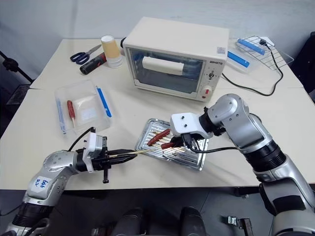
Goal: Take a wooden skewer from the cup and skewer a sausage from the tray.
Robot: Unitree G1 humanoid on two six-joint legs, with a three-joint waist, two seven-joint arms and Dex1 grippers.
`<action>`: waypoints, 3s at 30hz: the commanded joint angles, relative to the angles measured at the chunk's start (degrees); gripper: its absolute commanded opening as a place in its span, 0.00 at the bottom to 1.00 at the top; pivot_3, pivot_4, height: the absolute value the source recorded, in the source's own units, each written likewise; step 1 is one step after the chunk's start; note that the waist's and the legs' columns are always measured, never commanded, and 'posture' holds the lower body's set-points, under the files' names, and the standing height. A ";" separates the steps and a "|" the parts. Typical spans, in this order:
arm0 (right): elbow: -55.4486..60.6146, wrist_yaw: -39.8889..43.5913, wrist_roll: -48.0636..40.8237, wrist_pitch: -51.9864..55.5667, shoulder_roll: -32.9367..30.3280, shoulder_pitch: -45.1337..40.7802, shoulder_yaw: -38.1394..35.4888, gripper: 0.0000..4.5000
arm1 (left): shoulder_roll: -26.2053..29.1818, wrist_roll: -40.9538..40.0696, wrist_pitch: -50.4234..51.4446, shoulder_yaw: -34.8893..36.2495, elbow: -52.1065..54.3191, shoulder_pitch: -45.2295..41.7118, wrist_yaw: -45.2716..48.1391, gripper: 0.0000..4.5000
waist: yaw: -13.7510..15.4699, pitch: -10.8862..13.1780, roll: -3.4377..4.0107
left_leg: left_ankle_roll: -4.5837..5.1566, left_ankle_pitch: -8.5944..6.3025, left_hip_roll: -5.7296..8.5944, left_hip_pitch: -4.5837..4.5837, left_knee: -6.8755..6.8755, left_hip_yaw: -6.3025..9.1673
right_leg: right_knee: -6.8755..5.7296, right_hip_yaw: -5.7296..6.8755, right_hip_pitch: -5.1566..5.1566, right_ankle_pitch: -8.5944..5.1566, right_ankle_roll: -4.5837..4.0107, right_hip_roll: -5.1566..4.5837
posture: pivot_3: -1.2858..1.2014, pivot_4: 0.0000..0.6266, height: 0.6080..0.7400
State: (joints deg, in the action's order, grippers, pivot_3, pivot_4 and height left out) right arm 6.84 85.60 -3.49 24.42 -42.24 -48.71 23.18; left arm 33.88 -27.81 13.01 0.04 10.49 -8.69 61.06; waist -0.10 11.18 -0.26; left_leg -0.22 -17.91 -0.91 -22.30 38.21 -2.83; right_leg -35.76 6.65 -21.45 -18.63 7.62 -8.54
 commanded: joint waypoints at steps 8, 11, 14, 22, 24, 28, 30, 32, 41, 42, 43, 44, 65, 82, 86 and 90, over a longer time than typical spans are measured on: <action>1.50 -0.42 0.14 0.25 -0.79 0.84 0.49 0.05 | -1.01 -0.90 0.28 0.04 2.32 0.13 -0.11 0.00 | 0.00 0.00 0.00 | 0.00 0.00 0.00 0.00 0.02 0.00 | 0.00 -0.01 0.00 0.00 0.00 0.00 | 0.52 0.24 1.00; 1.24 -0.52 0.19 0.10 -0.64 0.88 0.76 0.05 | -1.16 -0.79 0.37 0.03 2.29 0.05 -0.36 0.00 | 0.01 0.00 0.00 | 0.00 0.00 0.00 0.00 0.02 0.00 | -0.01 -0.01 0.00 0.00 0.00 0.00 | 0.52 0.24 1.00; 1.58 -0.74 -0.16 0.70 -0.02 0.69 0.90 0.05 | -1.42 -0.61 0.43 -0.12 2.31 0.04 -0.56 0.00 | 0.00 0.00 0.00 | 0.00 0.00 0.00 0.00 0.02 0.00 | -0.01 -0.01 0.00 0.00 0.00 0.00 | 0.52 0.24 1.00; 1.61 -1.05 -0.25 1.11 0.52 0.31 1.22 0.05 | -2.27 -0.12 0.63 -1.36 1.97 -0.13 -1.17 0.00 | 0.00 0.00 0.00 | 0.00 0.00 0.00 0.00 0.02 0.00 | -0.01 -0.01 0.00 0.00 0.00 0.00 | 0.52 0.24 1.00; 1.90 -1.04 -0.28 1.24 0.61 0.28 1.32 0.05 | -2.58 0.12 0.52 -1.67 1.55 -0.51 -1.36 0.00 | 0.01 0.00 0.00 | 0.00 0.00 0.00 0.00 0.02 0.00 | -0.01 -0.01 0.00 0.00 0.00 0.00 | 0.52 0.24 1.00; 2.67 -1.10 -0.65 2.10 0.88 0.40 1.46 0.05 | -3.21 0.43 0.48 -2.23 0.94 -1.29 -1.58 0.00 | 0.02 0.00 0.00 | 0.00 0.00 0.00 0.00 0.04 0.01 | -0.02 -0.01 0.00 0.00 0.00 0.00 | 0.52 0.24 1.00; 2.53 -1.17 -0.42 2.16 0.76 0.45 1.56 0.05 | -3.19 0.30 0.70 -2.31 1.08 -1.36 -1.44 0.00 | 0.01 0.00 0.00 | 0.00 0.00 0.00 0.00 0.04 0.01 | -0.03 -0.01 0.00 0.00 0.00 0.00 | 0.52 0.24 1.00; 1.71 -1.34 0.14 1.87 0.38 0.50 1.56 0.05 | -2.87 -0.16 1.11 -2.12 1.52 -1.13 -1.12 0.00 | 0.01 0.00 0.00 | 0.00 0.00 0.00 0.00 0.03 0.01 | -0.03 -0.01 0.00 0.00 0.00 0.00 | 0.52 0.24 1.00; -1.76 -1.26 0.90 -0.26 -1.00 0.32 0.77 0.05 | -0.98 -0.57 1.40 -0.75 2.04 0.07 -0.74 0.00 | 0.01 0.00 0.00 | 0.00 0.00 0.00 0.00 0.04 0.00 | -0.03 -0.01 0.00 0.00 0.00 0.00 | 0.52 0.24 1.00; -1.84 -1.19 0.91 -0.39 -1.05 0.32 0.77 0.05 | -0.93 -0.56 1.37 -0.73 1.98 0.08 -0.80 0.00 | 0.00 0.00 0.00 | 0.00 0.00 0.00 0.00 0.04 0.00 | -0.03 -0.01 0.00 0.00 0.00 0.00 | 0.52 0.24 1.00; -1.88 -1.16 0.92 -0.44 -1.04 0.33 0.75 0.05 | -0.94 -0.50 1.28 -0.76 1.93 0.08 -0.86 0.00 | 0.01 0.00 0.00 | 0.00 0.00 0.00 0.00 0.04 0.00 | -0.03 -0.01 0.00 0.00 0.00 0.00 | 0.52 0.24 1.00; -1.84 -1.10 0.90 -0.43 -1.02 0.35 0.74 0.05 | -1.02 -0.45 1.21 -0.81 1.89 0.05 -0.92 0.00 | 0.00 0.00 0.00 | 0.00 0.00 0.00 0.00 0.04 0.00 | -0.03 -0.01 0.00 0.00 0.00 0.00 | 0.52 0.24 1.00; -0.10 -0.79 0.23 0.51 -0.45 0.40 0.99 0.05 | -3.42 1.27 0.47 -2.24 0.37 -1.12 -1.99 0.00 | 0.02 0.00 0.00 | 0.00 0.00 0.01 0.00 0.04 0.00 | -0.03 -0.01 0.00 0.00 0.00 0.00 | 0.52 0.24 1.00; -0.38 -0.73 0.35 0.21 -1.73 0.95 0.47 0.05 | -2.42 2.17 0.53 -1.44 -0.32 -0.37 -2.53 0.00 | 0.01 0.00 0.00 | 0.00 0.00 0.00 0.00 0.05 0.00 | -0.04 -0.01 0.00 0.00 0.00 0.00 | 0.52 0.24 1.00; 0.24 -0.70 0.13 0.56 -1.43 1.01 0.66 0.05 | -2.98 2.09 0.42 -1.92 -0.59 -0.92 -2.59 0.00 | 0.03 0.00 0.00 | 0.00 0.00 0.01 0.00 0.06 0.00 | -0.04 -0.01 0.00 0.00 0.00 0.00 | 0.52 0.24 1.00; 0.59 -0.76 0.08 0.75 -1.11 1.10 1.01 0.05 | -3.66 1.50 0.37 -2.22 -0.46 -1.37 -2.31 0.00 | 0.03 0.00 0.00 | 0.00 0.00 0.01 0.00 0.06 0.00 | -0.05 -0.01 0.00 0.00 0.00 0.00 | 0.52 0.24 1.00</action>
State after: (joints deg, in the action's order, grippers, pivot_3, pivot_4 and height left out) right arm 5.21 84.60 -2.54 25.11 -43.01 -47.79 25.06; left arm 30.33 -25.58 14.24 -2.24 8.79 -9.69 58.42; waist -0.07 11.18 -0.27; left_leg -0.22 -17.91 -0.90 -22.30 38.27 -2.82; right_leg -35.81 6.64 -21.45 -18.63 7.62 -8.54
